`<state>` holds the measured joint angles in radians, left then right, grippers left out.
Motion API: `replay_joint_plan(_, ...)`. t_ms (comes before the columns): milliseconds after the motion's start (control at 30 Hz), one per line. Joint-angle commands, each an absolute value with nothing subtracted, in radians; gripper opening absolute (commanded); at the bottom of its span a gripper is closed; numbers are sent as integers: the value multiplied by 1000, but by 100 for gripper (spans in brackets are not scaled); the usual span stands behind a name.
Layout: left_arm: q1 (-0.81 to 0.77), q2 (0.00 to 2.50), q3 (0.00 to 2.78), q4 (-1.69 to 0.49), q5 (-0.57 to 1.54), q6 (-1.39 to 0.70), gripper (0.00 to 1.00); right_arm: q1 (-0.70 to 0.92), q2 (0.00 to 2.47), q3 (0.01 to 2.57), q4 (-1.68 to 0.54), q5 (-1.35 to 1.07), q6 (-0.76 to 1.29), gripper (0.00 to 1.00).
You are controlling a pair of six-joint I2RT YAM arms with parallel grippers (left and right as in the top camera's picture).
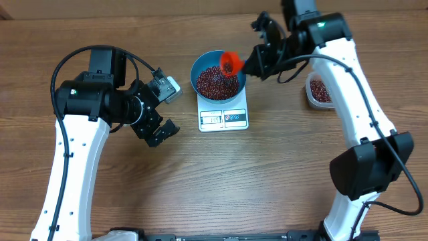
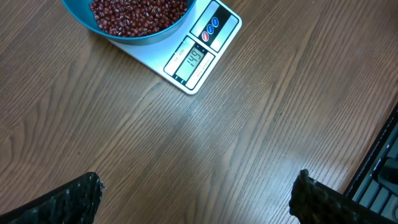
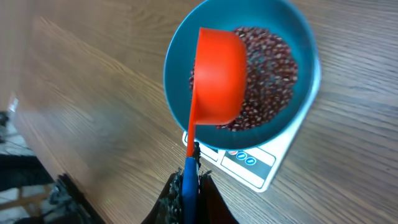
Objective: Scoop item into bowl and weigh 150g on scale
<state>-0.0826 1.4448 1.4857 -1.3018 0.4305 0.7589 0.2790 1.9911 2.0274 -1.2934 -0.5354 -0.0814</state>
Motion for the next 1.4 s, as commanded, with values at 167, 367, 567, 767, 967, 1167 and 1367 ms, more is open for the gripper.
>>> replay_joint_plan(167,-79,1433,1505,-1301,435,752,100,308,1996,2037,-1269,-477,-83,4)
replay_joint_plan(367,-79,1433,1505,-1301,435,752,100,308,1999,2027,-1282,-470,-99,4)
replay_joint_plan(567,-79,1433,1505,-1301,435,752,100,313,2001,2026,-1264,-449,-108,4)
replay_joint_plan(767,-79,1433,1505,-1301,435,752,100,320,2011,2026,-1239,-477,-69,4)
replay_joint_plan(967,-79,1433,1505,-1301,435,752,99,321,2017,2026,-1248,-463,-56,4)
replay_joint_plan(1167,-79,1433,1505,-1301,435,752,100,335,2017,2026,-1243,-422,-59,4)
replay_joint_plan(1367,-79,1433,1505,-1301,435,752,99,361,2024,2023,-1214,-433,-21,4)
